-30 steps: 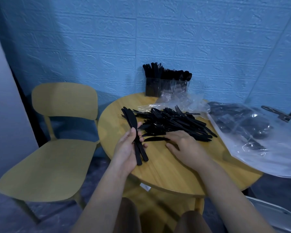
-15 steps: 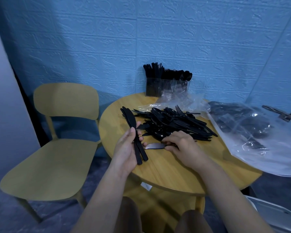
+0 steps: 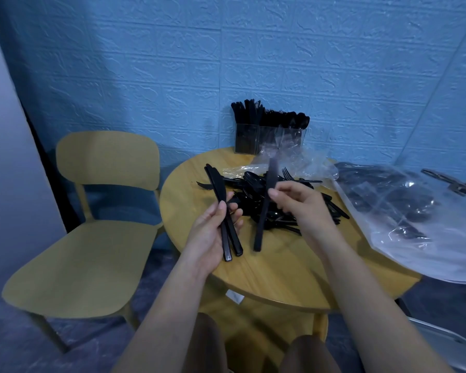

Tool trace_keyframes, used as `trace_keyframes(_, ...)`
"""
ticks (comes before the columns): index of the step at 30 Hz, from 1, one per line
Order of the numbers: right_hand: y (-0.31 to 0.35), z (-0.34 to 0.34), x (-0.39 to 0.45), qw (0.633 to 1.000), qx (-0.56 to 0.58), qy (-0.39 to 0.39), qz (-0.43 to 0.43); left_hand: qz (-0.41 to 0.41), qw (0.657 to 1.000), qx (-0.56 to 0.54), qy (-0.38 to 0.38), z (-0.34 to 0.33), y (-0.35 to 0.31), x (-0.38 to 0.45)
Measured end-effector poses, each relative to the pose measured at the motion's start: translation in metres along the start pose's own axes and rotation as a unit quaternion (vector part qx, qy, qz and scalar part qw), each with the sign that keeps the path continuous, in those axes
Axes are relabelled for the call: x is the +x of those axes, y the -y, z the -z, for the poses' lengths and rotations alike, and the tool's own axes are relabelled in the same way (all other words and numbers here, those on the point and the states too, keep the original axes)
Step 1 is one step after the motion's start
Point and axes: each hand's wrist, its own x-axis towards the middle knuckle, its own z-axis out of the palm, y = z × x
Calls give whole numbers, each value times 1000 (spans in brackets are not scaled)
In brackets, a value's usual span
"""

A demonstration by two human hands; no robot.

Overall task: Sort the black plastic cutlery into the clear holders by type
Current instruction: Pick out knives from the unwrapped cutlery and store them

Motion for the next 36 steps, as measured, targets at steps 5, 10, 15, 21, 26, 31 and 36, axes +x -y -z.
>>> trace_keyframes(5,0,-34,18,994,-73,79,-10,9,999,44,29,-4,0,-4)
trace_keyframes(10,-5,-39,29,973,-228,44,13,12,998,67,18,-3,1,-1)
trace_keyframes(15,-16,9,39,879,-473,-17,56,19,998,54,9,1,1,3)
trace_keyframes(21,-39,18,44,783,-609,53,117,19,999,37,18,0,0,3)
trace_keyframes(26,-50,16,40,808,-560,-17,184,20,999,31,20,3,-1,4)
trace_keyframes(31,-44,18,33,867,-464,-66,170,19,999,45,13,2,1,6)
trace_keyframes(36,-36,24,32,956,-263,-114,69,18,999,37,17,3,1,6)
